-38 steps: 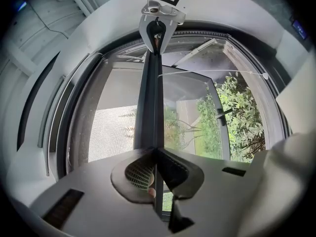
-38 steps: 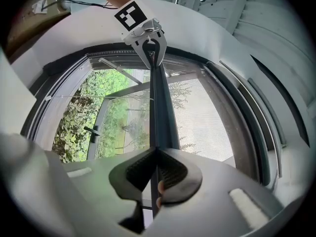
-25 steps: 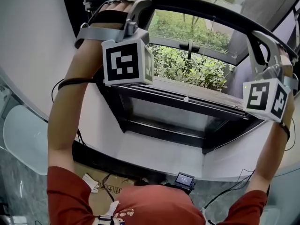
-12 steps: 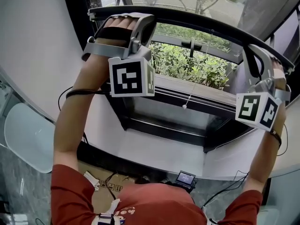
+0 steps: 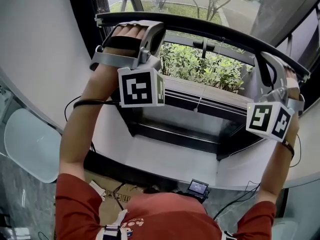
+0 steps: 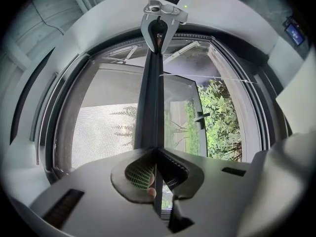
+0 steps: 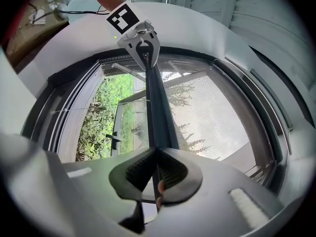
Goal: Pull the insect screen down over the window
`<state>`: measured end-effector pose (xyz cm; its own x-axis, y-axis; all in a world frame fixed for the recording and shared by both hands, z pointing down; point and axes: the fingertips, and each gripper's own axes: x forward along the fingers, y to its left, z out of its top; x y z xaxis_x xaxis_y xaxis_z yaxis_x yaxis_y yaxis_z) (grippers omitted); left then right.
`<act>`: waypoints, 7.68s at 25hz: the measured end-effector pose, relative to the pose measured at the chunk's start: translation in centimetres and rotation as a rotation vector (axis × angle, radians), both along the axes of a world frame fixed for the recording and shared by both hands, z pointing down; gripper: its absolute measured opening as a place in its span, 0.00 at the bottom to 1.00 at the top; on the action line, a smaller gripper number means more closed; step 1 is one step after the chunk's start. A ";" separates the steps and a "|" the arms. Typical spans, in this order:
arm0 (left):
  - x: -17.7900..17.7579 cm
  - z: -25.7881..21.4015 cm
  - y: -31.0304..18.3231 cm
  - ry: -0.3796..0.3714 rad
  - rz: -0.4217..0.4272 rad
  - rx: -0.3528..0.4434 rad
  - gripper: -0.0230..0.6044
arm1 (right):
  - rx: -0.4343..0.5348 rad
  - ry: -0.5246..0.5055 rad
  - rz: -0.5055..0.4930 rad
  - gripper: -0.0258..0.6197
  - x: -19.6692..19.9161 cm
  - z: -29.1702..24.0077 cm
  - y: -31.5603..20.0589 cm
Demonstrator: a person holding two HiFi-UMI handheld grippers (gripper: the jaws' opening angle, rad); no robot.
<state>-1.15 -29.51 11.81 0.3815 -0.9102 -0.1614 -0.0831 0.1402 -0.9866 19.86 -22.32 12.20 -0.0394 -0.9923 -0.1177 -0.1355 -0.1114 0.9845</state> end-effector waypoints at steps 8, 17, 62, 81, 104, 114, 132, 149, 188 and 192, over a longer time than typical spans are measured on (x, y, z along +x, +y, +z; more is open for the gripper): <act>-0.1 6.0 -0.1 -0.019 0.017 -0.055 0.07 | -0.068 -0.005 -0.005 0.08 -0.1 6.0 -0.2; 0.0 7.6 0.2 -0.010 0.016 -0.065 0.07 | -0.082 -0.024 0.005 0.08 0.0 7.6 0.2; 0.0 19.3 0.2 -0.040 0.023 -0.233 0.07 | -0.292 -0.086 0.018 0.08 0.0 19.3 0.1; 0.3 22.7 0.3 -0.052 0.014 -0.279 0.07 | -0.354 -0.119 0.025 0.08 0.3 22.5 0.0; 0.2 27.8 0.2 -0.071 0.003 -0.386 0.07 | -0.475 -0.134 0.033 0.08 0.2 27.8 -0.1; 0.1 27.9 0.4 -0.098 -0.009 -0.421 0.07 | -0.489 -0.135 0.035 0.08 0.1 27.9 0.1; 0.1 28.8 0.6 -0.162 -0.036 -0.546 0.06 | -0.584 -0.159 0.040 0.08 0.2 28.4 0.2; 0.3 28.2 0.2 -0.088 -0.001 -0.554 0.07 | -0.541 -0.166 0.053 0.08 0.3 28.1 -0.1; 0.7 27.2 -0.8 -0.123 -0.030 -0.496 0.07 | -0.496 -0.172 0.085 0.09 0.6 27.5 -1.0; 0.4 27.3 -0.4 -0.127 -0.030 -0.508 0.07 | -0.515 -0.160 0.090 0.09 0.4 27.6 -0.7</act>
<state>-0.71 -29.93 39.14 0.3415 -0.8726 0.3492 0.0382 -0.3583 -0.9328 20.31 -22.98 39.82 0.0265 -0.9218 0.3867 -0.3005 0.3617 0.8826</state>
